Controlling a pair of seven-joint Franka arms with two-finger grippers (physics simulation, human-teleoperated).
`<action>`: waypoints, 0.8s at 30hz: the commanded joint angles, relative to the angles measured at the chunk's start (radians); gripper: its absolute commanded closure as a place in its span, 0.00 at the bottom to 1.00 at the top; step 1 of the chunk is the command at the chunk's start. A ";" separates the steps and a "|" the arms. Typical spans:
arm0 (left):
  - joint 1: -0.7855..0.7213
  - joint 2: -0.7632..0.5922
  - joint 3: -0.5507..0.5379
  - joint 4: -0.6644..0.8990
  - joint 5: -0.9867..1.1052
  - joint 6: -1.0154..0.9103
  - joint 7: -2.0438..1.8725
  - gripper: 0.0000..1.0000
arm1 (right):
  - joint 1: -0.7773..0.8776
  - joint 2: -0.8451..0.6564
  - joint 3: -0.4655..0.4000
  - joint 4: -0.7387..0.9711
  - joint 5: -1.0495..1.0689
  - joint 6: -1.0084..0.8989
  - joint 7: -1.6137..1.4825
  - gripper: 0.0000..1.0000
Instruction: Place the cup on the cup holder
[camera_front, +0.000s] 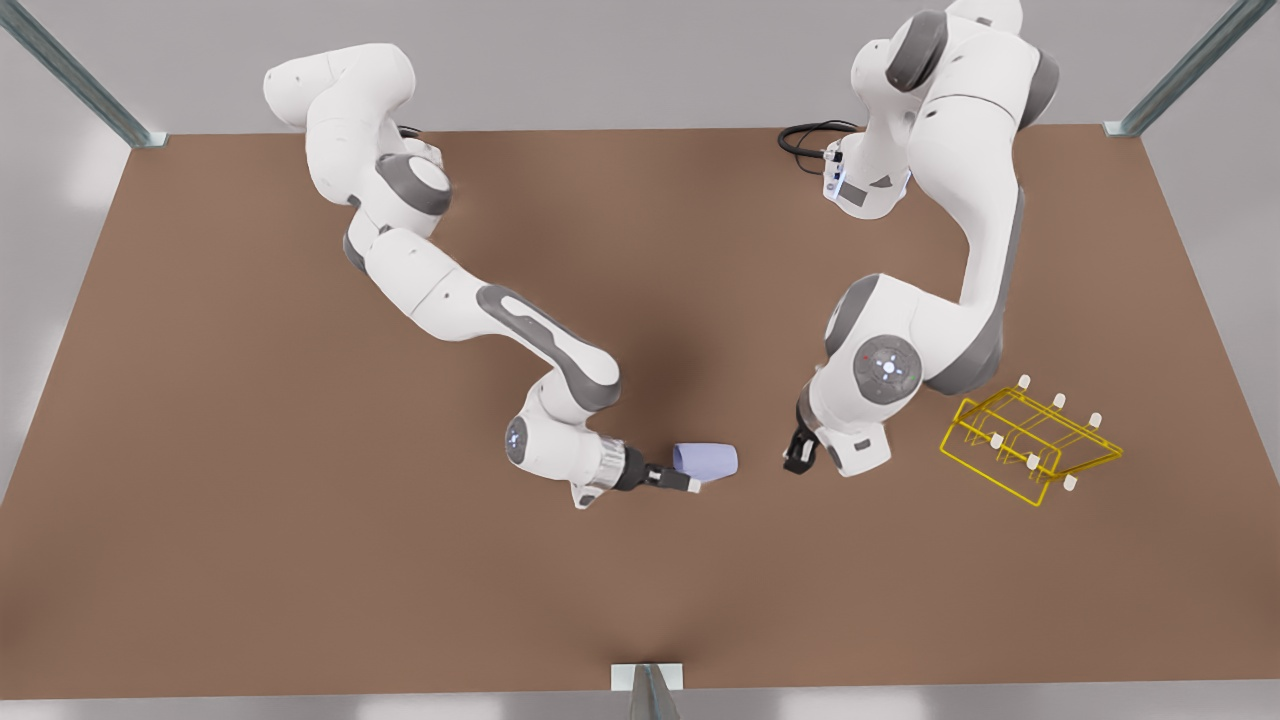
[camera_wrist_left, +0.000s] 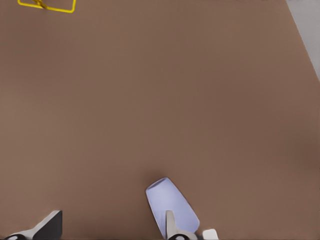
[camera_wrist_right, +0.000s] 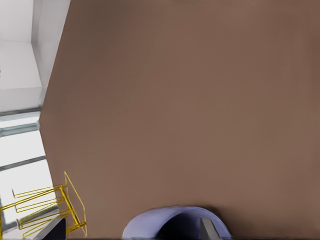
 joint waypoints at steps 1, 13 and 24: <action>-0.008 0.012 0.004 -0.001 0.007 0.068 -0.561 0.00 | -0.111 -0.072 0.041 -0.140 -0.079 -0.005 -0.048 0.00; -0.078 0.156 0.010 0.028 0.057 0.279 -0.790 0.00 | -0.664 -1.035 -0.215 -0.794 -0.392 -0.867 -0.332 0.00; -0.161 0.257 0.010 0.040 0.128 0.344 -0.782 0.00 | -0.373 -1.273 -0.620 -0.482 -0.252 -1.263 -0.498 0.00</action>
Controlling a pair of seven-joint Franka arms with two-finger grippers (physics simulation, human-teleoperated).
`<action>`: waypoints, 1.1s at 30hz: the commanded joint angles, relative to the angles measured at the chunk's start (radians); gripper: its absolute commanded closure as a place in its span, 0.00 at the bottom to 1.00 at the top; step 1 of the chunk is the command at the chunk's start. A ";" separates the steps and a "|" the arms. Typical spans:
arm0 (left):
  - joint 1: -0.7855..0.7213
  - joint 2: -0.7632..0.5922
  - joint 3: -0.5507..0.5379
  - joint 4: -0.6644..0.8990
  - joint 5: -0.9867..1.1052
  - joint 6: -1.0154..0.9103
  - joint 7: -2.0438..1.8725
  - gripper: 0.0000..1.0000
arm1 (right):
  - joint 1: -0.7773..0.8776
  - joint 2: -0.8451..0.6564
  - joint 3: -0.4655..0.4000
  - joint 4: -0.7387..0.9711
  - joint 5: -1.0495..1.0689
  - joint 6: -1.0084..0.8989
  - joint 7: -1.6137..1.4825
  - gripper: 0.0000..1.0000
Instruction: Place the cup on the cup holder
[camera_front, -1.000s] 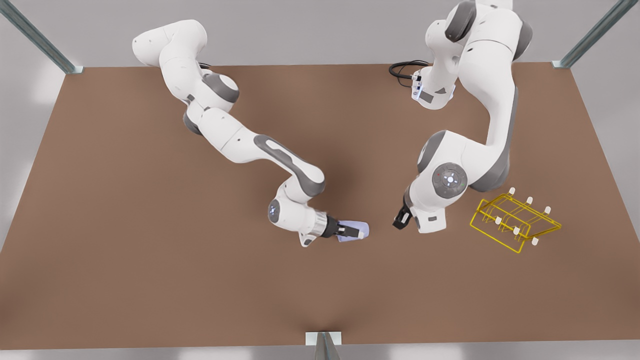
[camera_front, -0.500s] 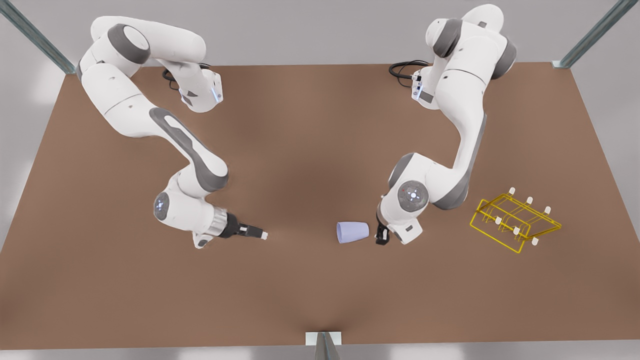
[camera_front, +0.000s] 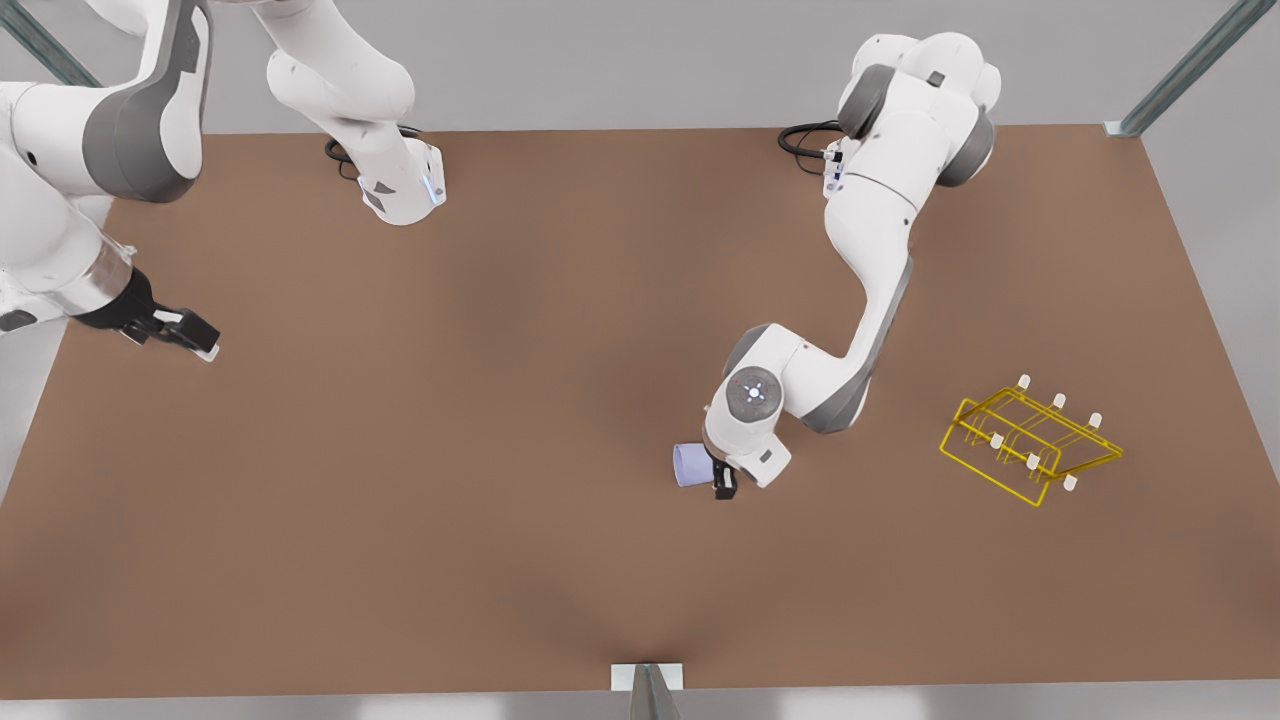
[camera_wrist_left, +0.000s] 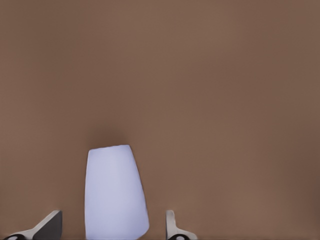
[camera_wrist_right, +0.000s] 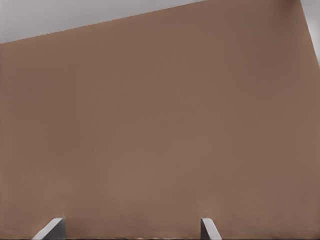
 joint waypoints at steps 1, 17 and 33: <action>-0.008 0.017 0.000 -0.001 0.045 0.047 -0.227 0.00 | 0.032 -0.010 -0.024 0.003 0.030 -0.161 -0.249 0.00; -0.043 0.085 0.000 -0.013 0.105 0.065 -0.220 0.00 | 0.029 -0.003 0.002 0.042 0.031 -0.057 -0.243 0.00; -0.050 0.141 0.000 -0.001 0.111 0.081 -0.203 0.00 | 0.030 0.060 0.074 0.042 0.030 0.033 -0.241 0.00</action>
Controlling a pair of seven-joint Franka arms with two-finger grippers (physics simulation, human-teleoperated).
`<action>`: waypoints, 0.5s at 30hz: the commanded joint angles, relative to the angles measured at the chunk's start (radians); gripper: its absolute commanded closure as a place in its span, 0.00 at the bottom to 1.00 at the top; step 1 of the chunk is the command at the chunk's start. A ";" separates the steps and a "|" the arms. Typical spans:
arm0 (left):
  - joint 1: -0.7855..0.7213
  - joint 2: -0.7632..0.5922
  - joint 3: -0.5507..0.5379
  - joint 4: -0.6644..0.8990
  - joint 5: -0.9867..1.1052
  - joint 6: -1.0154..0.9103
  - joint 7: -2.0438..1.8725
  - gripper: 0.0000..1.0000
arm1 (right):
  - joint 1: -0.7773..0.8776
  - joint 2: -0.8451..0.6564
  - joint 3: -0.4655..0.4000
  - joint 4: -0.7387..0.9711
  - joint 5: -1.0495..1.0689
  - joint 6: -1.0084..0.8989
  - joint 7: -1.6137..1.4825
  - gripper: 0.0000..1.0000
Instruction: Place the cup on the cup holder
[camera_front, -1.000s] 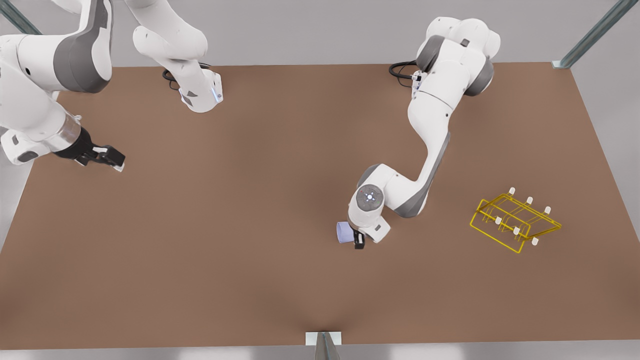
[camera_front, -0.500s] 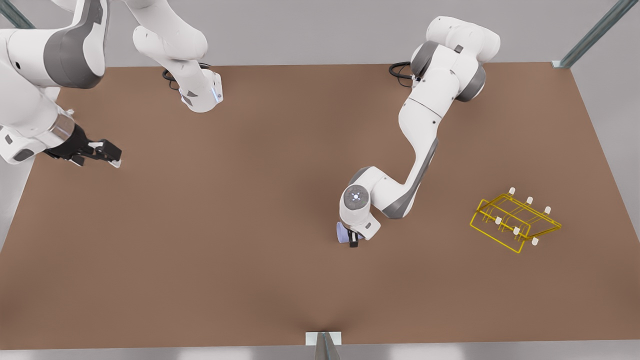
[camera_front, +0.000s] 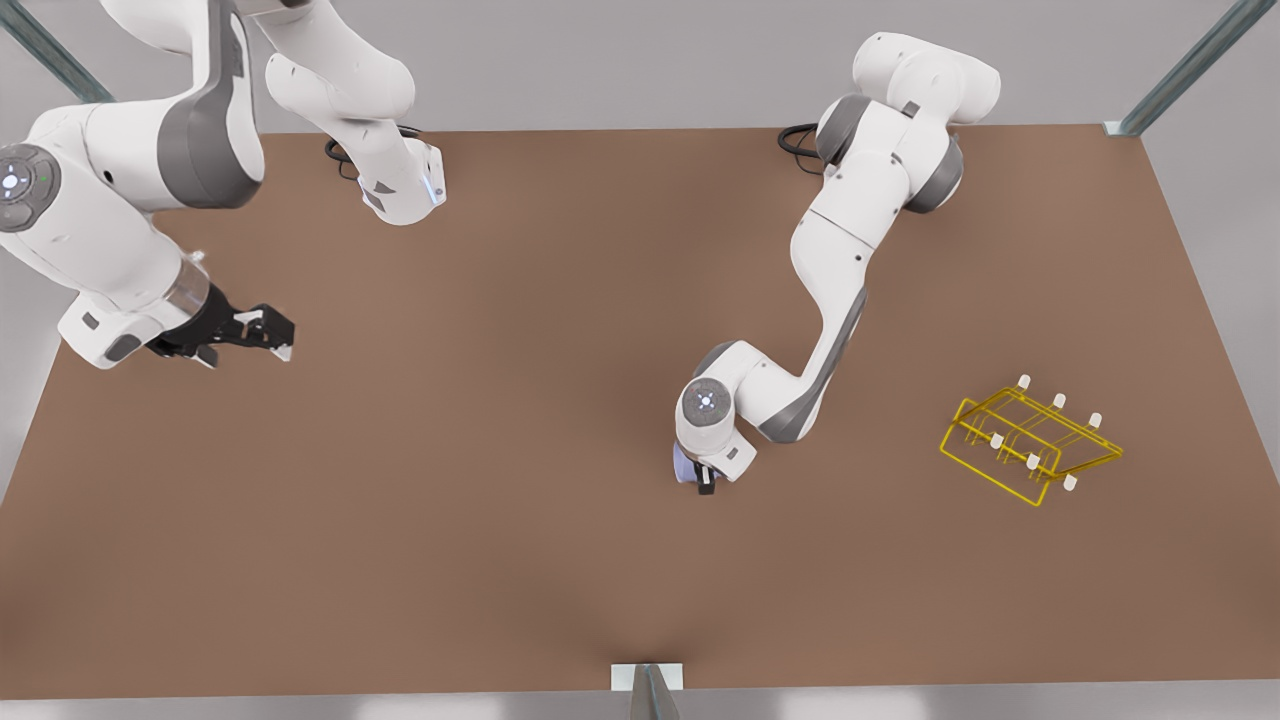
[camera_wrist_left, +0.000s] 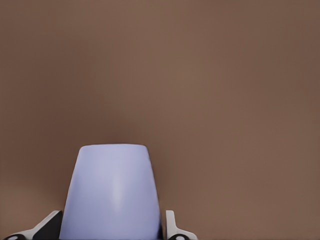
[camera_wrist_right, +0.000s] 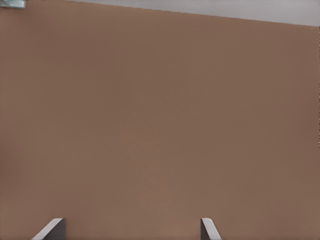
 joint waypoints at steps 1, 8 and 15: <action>0.000 0.000 0.000 0.001 -0.001 0.003 -0.020 0.00 | -0.004 0.000 0.001 0.001 0.001 0.012 -0.037 0.00; 0.003 -0.017 0.000 0.002 -0.001 0.012 -0.006 0.23 | -0.006 0.001 0.000 -0.001 0.001 0.012 -0.037 0.00; 0.000 -0.128 -0.002 0.002 0.195 -0.302 0.015 0.23 | -0.004 0.001 0.000 -0.001 -0.001 0.012 -0.037 0.00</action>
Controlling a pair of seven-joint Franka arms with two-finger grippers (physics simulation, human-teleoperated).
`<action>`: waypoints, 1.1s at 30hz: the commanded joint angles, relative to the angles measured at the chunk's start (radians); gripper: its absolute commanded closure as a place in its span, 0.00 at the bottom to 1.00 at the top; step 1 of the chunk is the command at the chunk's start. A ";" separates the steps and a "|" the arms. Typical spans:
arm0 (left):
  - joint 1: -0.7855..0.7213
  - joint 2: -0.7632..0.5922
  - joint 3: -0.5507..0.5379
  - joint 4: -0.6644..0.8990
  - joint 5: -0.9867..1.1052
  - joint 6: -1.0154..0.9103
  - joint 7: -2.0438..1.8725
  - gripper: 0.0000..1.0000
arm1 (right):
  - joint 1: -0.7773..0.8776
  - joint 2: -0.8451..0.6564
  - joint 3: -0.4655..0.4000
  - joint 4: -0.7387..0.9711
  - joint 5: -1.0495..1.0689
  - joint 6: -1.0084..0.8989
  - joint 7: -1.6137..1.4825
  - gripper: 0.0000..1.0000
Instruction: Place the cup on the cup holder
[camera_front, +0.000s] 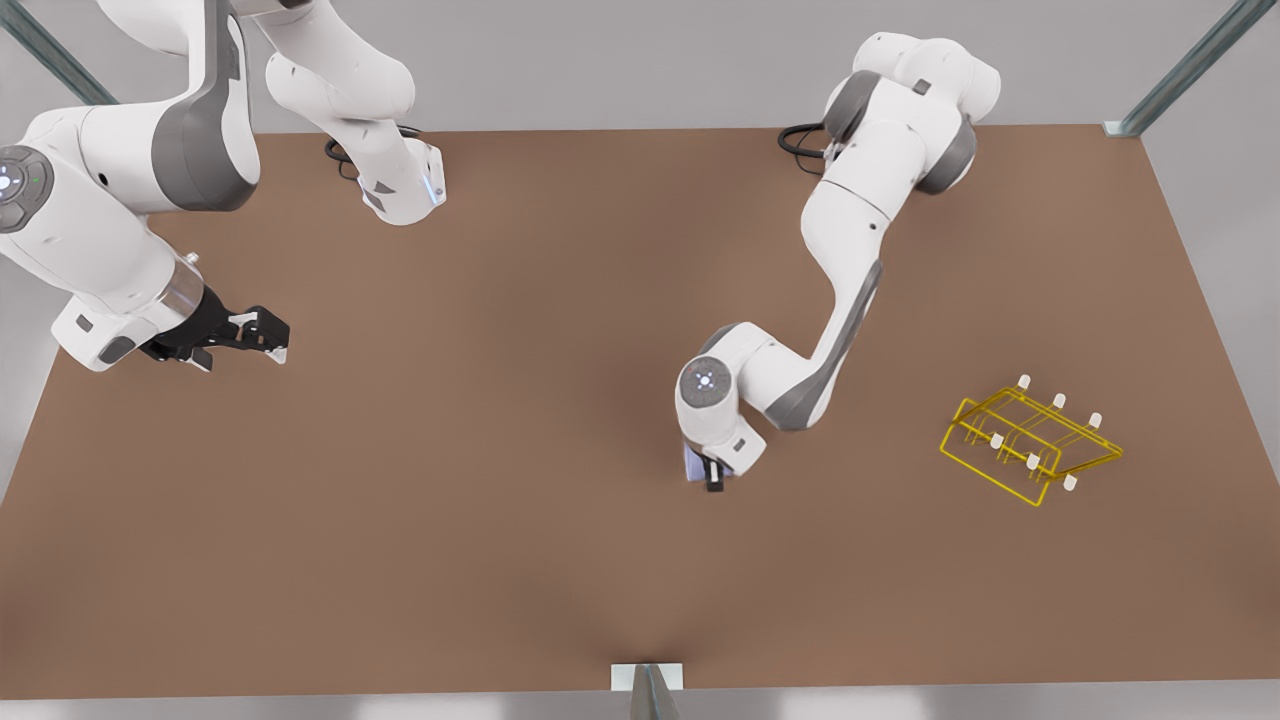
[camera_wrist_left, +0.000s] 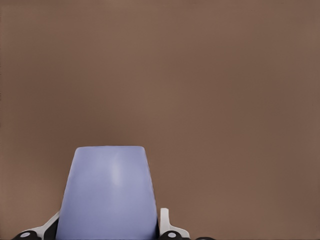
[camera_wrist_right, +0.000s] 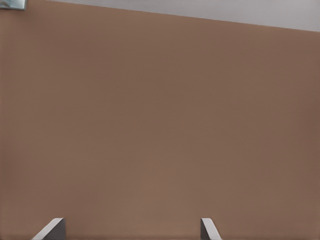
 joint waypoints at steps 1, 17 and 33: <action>0.001 -0.014 0.000 0.002 0.142 -0.229 -0.001 0.23 | -0.002 0.000 0.000 0.000 -0.001 0.001 -0.017 0.00; 0.017 -0.008 0.167 -0.069 0.929 -0.795 -0.118 0.23 | -0.005 0.001 0.000 -0.003 -0.014 0.001 -0.015 0.00; 0.133 0.046 0.212 -0.260 1.121 -0.793 -0.336 0.23 | -0.039 0.017 -0.011 -0.009 -0.013 0.012 -0.017 0.00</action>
